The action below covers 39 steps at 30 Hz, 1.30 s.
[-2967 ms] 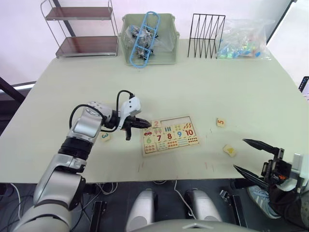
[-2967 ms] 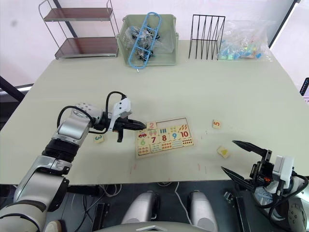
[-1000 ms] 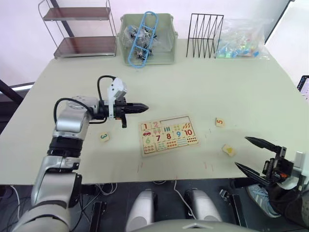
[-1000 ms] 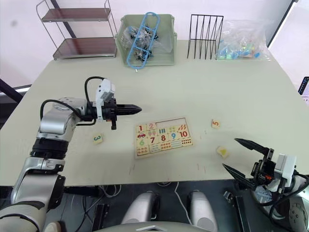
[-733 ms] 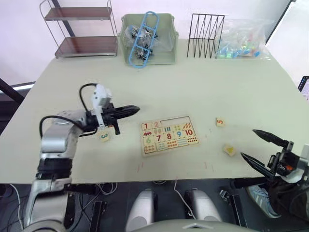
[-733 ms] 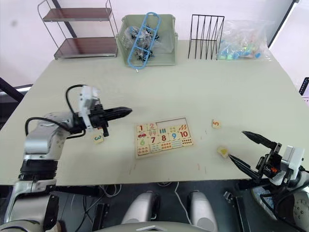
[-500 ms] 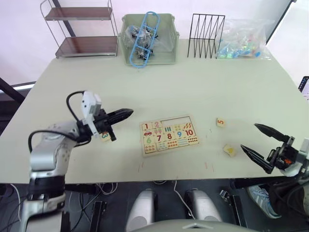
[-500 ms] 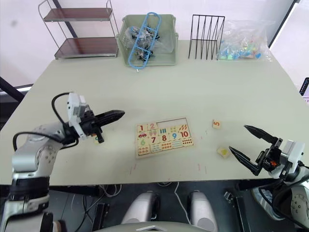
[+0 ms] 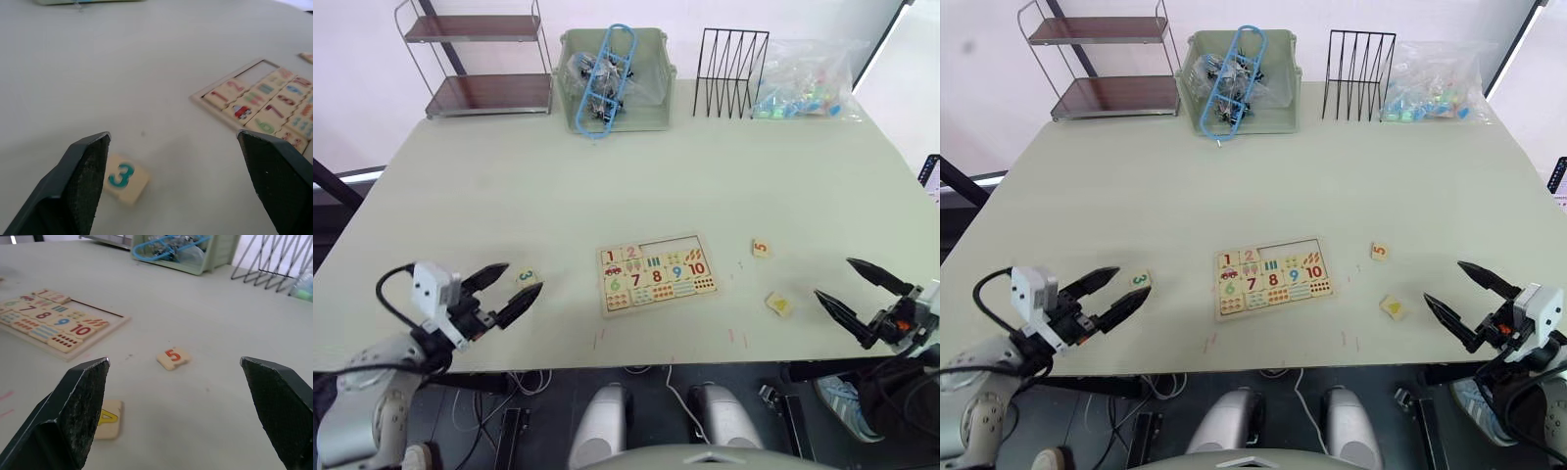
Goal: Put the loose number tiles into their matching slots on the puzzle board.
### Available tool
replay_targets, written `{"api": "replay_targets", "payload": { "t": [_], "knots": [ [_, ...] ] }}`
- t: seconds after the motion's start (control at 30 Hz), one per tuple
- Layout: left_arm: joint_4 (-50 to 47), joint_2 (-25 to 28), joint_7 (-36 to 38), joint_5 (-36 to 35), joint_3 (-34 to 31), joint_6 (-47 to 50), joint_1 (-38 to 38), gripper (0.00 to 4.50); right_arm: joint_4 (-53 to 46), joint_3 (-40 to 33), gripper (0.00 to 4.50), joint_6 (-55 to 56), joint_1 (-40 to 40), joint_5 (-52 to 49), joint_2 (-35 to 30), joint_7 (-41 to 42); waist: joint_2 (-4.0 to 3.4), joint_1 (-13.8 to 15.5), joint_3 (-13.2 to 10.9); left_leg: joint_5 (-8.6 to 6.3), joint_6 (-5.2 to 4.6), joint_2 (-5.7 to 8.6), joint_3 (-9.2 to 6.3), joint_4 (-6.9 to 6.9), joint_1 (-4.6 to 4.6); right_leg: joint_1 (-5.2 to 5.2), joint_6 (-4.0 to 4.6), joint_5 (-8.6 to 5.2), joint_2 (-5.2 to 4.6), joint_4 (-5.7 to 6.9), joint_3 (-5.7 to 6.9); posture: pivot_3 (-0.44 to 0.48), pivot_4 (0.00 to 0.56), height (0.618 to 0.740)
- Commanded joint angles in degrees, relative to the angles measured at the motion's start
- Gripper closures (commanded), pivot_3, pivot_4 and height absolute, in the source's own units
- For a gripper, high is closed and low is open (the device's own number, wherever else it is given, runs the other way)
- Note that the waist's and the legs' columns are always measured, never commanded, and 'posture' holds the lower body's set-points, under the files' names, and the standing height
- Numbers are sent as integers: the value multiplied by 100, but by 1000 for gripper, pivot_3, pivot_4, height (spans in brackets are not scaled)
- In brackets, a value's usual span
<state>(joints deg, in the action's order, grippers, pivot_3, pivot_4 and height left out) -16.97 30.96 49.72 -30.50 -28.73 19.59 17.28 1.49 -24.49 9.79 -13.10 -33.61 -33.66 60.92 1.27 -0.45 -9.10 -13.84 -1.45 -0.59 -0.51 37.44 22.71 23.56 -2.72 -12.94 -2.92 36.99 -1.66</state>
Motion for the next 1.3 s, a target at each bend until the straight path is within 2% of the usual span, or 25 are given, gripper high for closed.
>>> {"api": "replay_targets", "payload": {
  "t": [0.03, 0.5, 1.3],
  "knots": [
    [-330, -160, -170, 53, -196, -396, 354, 72, 14, -228, 0, 40, -53, -138, -17, 75, 0, 9, 1, 0, 0, 0, 1, 0, 0, 0, 0, 0, -1, -1, 0, 0, 150, 740],
    [-36, -602, -298, -14, -360, -1127, 1151, 72, 212, -270, 0, 151, -635, -159, 249, 377, -1, 8, 3, -2, -1, -1, 10, -3, 1, 0, -8, -7, 0, -9, 2, 0, 150, 740],
    [33, -567, -221, -122, -248, -1159, 1193, 72, 356, -203, 0, 393, -695, -17, 397, 541, -1, 5, 3, -3, -2, -2, 8, -3, 1, 0, -14, -11, -1, -10, 3, 0, 150, 740]
  ]
}}
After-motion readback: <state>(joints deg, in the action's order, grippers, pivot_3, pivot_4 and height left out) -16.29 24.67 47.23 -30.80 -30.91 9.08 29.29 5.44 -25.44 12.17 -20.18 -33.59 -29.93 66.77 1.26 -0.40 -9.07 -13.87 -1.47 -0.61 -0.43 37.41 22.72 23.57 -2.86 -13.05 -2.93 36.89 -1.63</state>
